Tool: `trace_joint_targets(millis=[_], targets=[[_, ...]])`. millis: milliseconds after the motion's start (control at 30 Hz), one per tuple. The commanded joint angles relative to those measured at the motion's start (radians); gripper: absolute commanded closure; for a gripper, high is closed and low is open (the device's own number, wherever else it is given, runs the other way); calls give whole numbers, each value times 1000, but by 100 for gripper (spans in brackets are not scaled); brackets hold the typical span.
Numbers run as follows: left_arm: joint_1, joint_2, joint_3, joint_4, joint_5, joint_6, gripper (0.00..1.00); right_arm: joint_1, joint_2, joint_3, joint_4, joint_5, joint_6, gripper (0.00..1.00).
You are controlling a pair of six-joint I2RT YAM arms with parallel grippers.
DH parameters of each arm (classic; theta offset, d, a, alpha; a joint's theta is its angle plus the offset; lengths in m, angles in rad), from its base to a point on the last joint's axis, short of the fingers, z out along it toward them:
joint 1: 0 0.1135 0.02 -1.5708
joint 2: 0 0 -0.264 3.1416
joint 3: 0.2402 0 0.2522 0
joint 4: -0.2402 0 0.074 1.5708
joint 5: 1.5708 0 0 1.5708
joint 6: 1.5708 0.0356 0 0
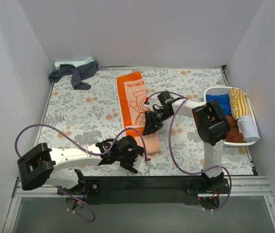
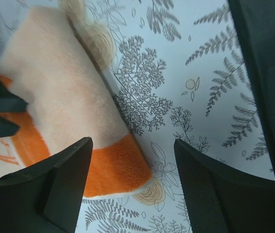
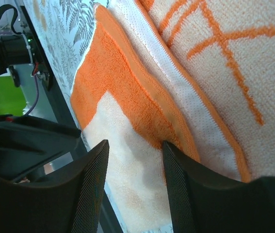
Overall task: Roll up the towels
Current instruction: Roll the towel
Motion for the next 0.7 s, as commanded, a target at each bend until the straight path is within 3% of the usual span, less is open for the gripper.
trace_joint_targets(millis=[0, 167, 333, 500, 667], targets=[[-10, 90, 39, 71, -152, -40, 39, -8, -70, 59, -41, 84, -69, 53], [-13, 172, 59, 77, -198, -55, 51, 6, -162, 33, -61, 22, -74, 53], [-13, 242, 101, 21, -172, -78, 72, 49, -135, -35, -59, 32, -110, 57], [-13, 238, 145, -71, -91, -105, 83, 78, -46, -42, -76, 73, -123, 62], [51, 227, 251, -243, 134, -149, 96, 86, -3, -10, -122, 125, -128, 61]])
